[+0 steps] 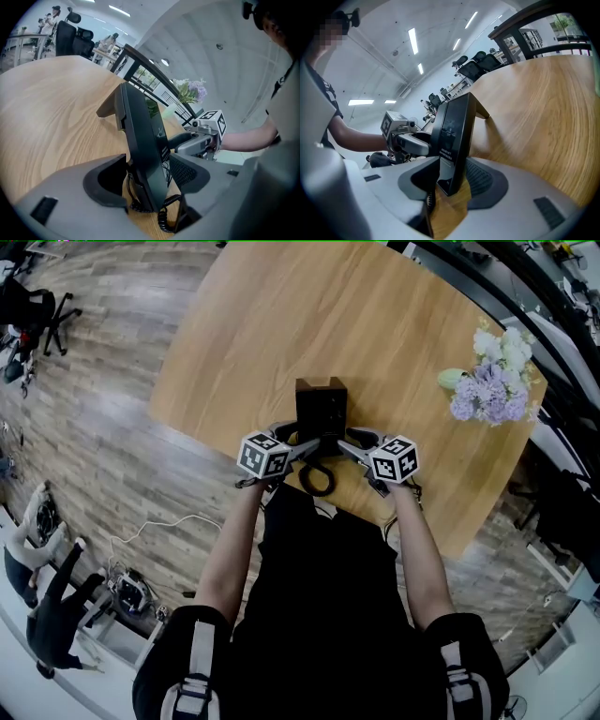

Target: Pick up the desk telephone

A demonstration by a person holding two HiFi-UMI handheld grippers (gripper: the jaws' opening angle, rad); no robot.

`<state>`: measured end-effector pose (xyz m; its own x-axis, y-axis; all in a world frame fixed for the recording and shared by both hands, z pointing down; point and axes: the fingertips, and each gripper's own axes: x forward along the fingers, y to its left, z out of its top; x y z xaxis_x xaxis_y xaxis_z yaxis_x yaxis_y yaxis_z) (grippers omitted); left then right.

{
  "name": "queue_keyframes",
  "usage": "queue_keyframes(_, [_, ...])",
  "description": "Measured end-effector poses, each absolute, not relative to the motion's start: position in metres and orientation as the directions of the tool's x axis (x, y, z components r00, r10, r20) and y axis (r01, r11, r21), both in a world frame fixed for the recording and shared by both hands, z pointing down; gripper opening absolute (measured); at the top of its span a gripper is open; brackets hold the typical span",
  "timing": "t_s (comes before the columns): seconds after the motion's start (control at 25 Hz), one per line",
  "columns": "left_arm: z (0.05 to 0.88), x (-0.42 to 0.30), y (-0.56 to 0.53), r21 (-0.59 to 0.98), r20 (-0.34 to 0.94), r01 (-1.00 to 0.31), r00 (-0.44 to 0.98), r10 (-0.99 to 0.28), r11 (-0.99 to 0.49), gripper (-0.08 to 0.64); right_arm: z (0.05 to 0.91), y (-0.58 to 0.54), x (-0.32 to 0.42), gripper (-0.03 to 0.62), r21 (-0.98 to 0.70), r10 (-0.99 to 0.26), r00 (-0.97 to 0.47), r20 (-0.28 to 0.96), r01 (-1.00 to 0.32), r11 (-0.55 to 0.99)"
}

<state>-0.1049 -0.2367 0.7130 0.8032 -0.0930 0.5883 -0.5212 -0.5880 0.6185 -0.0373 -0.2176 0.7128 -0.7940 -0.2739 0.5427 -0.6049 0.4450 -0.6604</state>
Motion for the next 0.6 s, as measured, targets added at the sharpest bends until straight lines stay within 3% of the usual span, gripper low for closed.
queue_keyframes(0.6, [0.728, -0.087, -0.24, 0.625, 0.609, -0.477, 0.793, 0.003, -0.618, 0.276, 0.723, -0.223, -0.048, 0.175, -0.69, -0.24, -0.823, 0.515, -0.564, 0.454])
